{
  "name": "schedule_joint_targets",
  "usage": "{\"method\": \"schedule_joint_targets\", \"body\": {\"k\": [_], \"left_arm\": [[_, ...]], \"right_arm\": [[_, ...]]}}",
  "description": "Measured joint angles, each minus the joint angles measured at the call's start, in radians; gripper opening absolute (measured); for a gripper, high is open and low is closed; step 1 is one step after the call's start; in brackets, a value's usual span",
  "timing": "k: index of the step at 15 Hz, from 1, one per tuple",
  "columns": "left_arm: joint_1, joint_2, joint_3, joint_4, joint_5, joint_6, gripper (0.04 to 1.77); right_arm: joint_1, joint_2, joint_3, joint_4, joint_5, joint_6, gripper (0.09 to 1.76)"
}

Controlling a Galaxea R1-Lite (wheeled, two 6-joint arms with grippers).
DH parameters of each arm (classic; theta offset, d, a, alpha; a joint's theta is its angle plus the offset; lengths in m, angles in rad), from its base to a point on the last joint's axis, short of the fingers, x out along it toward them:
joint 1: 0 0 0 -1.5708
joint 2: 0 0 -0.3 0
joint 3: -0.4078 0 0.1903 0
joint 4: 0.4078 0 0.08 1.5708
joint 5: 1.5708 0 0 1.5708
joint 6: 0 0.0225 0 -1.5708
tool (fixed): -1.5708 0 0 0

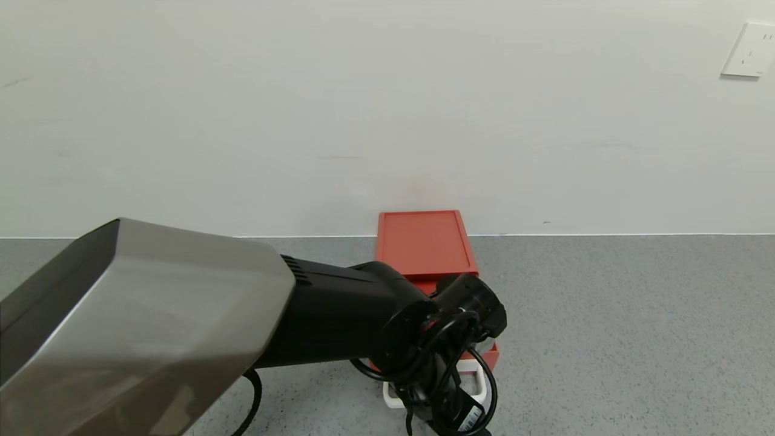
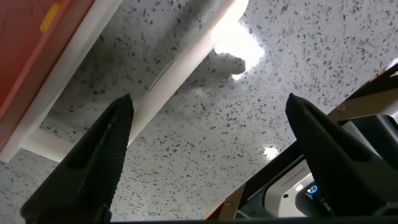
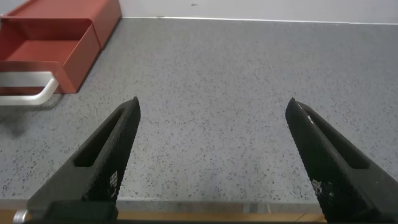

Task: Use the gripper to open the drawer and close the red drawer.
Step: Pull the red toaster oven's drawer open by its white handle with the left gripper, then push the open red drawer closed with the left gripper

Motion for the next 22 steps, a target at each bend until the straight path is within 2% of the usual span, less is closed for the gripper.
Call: {"method": "schedule_joint_targets", "body": {"k": [6, 10, 16, 19, 22], "left_arm": [[-0.005, -0.003, 0.011, -0.005, 0.001, 0.0, 1.75], [0.004, -0.017, -0.003, -0.006, 0.033, -0.002, 1.75], [0.01, -0.054, -0.023, 0.003, 0.034, -0.01, 1.75], [0.0, -0.083, -0.024, 0.011, 0.045, -0.074, 1.75], [-0.017, -0.106, -0.031, 0.066, 0.066, -0.174, 1.75]], "right_arm": [[0.0, 0.0, 0.0, 0.0, 0.0, 0.001, 1.71], [0.0, 0.0, 0.0, 0.0, 0.0, 0.0, 1.71], [0.0, 0.0, 0.0, 0.0, 0.0, 0.0, 1.71], [0.0, 0.0, 0.0, 0.0, 0.0, 0.0, 1.71], [0.0, 0.0, 0.0, 0.0, 0.0, 0.001, 1.71]]}}
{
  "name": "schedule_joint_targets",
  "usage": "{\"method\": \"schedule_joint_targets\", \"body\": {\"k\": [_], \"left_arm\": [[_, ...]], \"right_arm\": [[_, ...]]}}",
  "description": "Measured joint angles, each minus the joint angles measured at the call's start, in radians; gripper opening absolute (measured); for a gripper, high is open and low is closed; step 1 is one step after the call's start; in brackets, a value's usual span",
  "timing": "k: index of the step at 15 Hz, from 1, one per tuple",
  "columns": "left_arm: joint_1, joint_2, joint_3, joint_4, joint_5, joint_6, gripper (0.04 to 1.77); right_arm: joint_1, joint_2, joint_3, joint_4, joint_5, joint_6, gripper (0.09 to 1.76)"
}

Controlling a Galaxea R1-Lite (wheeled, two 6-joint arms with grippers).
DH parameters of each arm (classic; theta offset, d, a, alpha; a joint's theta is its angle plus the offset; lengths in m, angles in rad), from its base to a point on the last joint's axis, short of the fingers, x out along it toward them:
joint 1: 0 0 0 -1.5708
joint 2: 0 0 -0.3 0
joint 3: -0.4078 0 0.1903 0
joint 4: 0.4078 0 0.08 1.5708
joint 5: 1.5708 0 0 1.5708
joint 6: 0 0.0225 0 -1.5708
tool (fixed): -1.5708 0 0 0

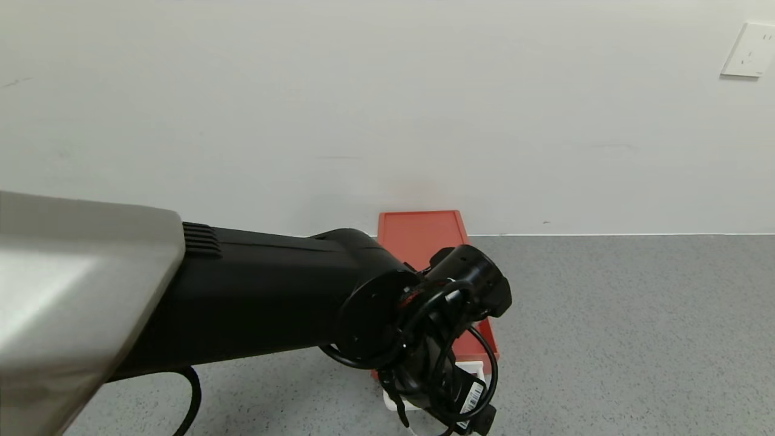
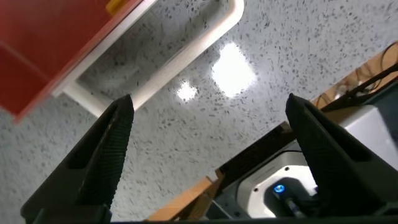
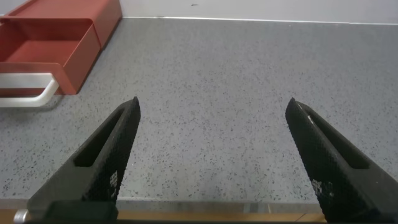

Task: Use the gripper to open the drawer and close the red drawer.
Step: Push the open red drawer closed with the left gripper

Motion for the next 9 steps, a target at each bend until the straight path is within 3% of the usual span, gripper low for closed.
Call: {"method": "schedule_joint_targets", "body": {"k": [5, 9], "left_arm": [[-0.003, -0.072, -0.01, 0.077, 0.002, -0.15, 1.75], [-0.001, -0.149, -0.003, 0.144, -0.01, -0.21, 1.75]], "right_arm": [[0.0, 0.0, 0.0, 0.0, 0.0, -0.001, 1.71], [0.0, 0.0, 0.0, 0.0, 0.0, -0.001, 1.71]]}}
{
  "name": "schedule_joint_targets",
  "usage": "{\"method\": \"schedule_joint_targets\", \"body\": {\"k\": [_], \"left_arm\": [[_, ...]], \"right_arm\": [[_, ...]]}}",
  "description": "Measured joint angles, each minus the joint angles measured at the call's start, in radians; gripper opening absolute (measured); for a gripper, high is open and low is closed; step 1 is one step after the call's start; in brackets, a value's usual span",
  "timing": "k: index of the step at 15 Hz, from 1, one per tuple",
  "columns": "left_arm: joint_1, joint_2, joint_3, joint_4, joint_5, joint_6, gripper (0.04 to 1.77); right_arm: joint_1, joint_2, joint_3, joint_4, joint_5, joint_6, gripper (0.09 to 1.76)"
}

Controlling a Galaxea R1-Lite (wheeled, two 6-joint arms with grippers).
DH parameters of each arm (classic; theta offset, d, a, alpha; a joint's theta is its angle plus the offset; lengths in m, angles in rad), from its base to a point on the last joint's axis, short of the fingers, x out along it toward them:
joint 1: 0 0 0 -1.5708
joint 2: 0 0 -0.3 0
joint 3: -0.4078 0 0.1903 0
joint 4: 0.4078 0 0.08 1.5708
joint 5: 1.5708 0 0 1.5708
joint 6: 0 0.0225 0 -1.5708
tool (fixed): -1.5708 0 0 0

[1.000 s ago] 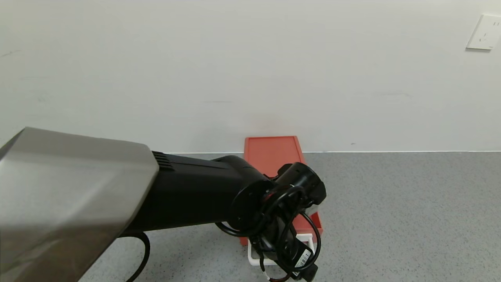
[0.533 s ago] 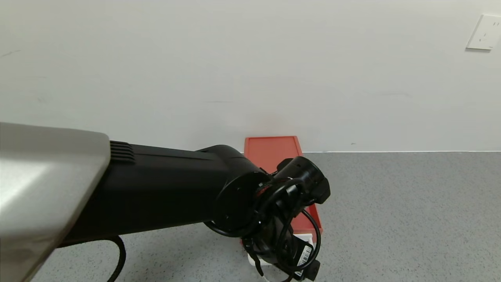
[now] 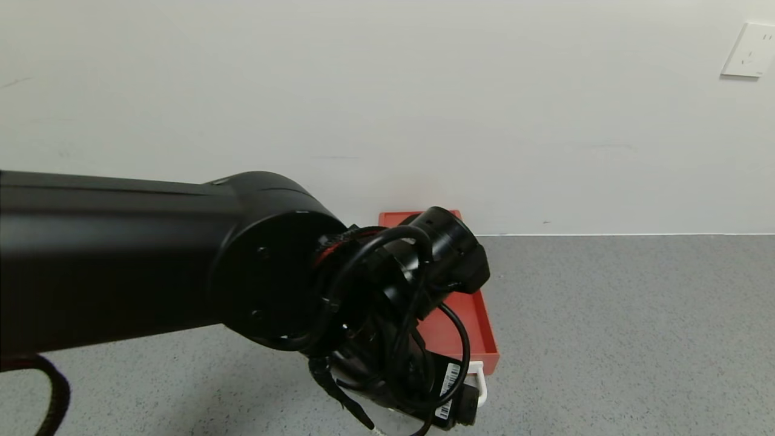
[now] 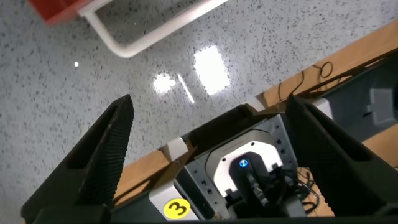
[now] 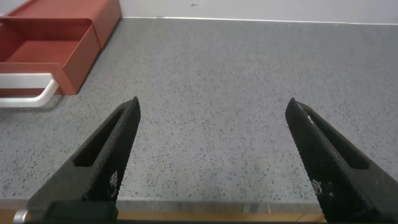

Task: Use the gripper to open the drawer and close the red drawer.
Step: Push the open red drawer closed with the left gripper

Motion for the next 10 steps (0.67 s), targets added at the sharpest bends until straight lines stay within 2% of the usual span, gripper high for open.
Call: {"method": "schedule_joint_targets", "body": {"k": [8, 10], "left_arm": [[0.043, -0.105, 0.0, 0.076, 0.01, -0.018, 1.75], [0.051, -0.11, -0.002, 0.079, 0.011, -0.047, 1.75]], "right_arm": [[0.0, 0.0, 0.0, 0.0, 0.001, 0.0, 1.71], [0.0, 0.0, 0.0, 0.0, 0.0, 0.0, 1.71]]}}
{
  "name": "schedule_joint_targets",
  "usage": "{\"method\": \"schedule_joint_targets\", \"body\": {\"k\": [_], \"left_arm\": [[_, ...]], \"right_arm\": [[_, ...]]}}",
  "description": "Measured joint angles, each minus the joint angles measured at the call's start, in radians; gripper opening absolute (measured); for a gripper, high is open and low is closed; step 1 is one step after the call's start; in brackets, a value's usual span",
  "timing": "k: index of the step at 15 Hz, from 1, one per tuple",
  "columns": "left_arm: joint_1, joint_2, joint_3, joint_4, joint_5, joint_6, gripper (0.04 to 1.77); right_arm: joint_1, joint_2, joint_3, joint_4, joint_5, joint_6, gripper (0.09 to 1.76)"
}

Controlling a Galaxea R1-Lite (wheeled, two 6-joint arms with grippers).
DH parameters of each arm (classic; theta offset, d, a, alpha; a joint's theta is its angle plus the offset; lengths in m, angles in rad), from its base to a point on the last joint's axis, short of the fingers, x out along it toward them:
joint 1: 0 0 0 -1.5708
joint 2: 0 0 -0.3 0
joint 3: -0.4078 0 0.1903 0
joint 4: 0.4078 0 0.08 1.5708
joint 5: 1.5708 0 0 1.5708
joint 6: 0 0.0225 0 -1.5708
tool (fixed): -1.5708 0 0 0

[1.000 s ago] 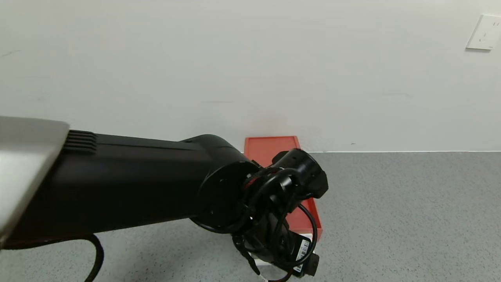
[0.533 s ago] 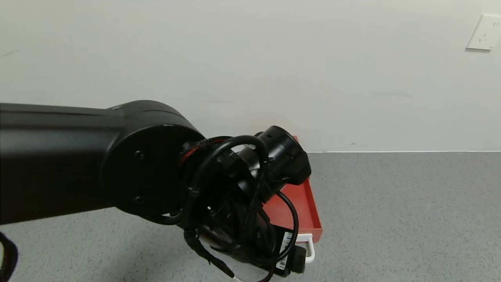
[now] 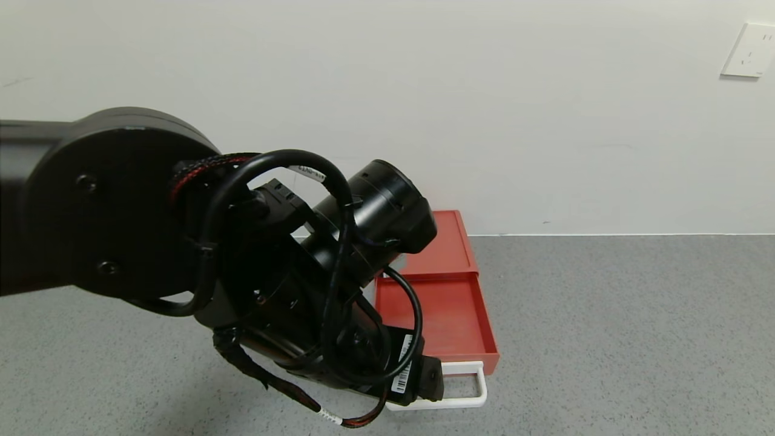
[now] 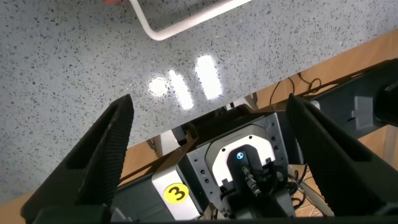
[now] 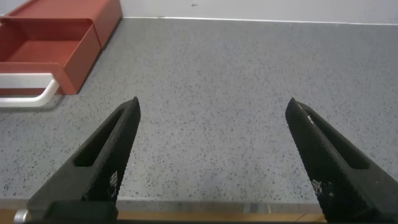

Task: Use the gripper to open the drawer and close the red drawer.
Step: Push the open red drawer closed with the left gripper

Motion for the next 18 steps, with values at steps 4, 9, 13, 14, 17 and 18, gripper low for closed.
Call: {"method": "schedule_joint_targets", "body": {"k": [4, 9, 13, 14, 17, 18], "left_arm": [[0.009, -0.003, -0.003, 0.0, 0.0, -0.006, 1.75], [0.005, 0.006, -0.007, -0.01, -0.003, -0.006, 1.75], [-0.027, 0.03, -0.05, -0.012, -0.003, 0.005, 1.75], [-0.039, 0.044, -0.064, -0.012, -0.004, 0.01, 1.75], [-0.063, 0.1, -0.111, -0.012, -0.013, 0.042, 1.75], [-0.069, 0.121, -0.126, -0.019, -0.015, 0.064, 1.75]], "right_arm": [[0.0, 0.0, 0.0, 0.0, 0.0, 0.0, 1.71], [0.0, 0.0, 0.0, 0.0, 0.0, 0.0, 1.71], [0.0, 0.0, 0.0, 0.001, 0.0, 0.0, 1.71], [0.0, 0.0, 0.0, 0.001, 0.0, 0.0, 1.71], [0.0, 0.0, 0.0, 0.001, 0.0, 0.0, 1.71], [0.0, 0.0, 0.0, 0.001, 0.001, 0.0, 1.71]]}}
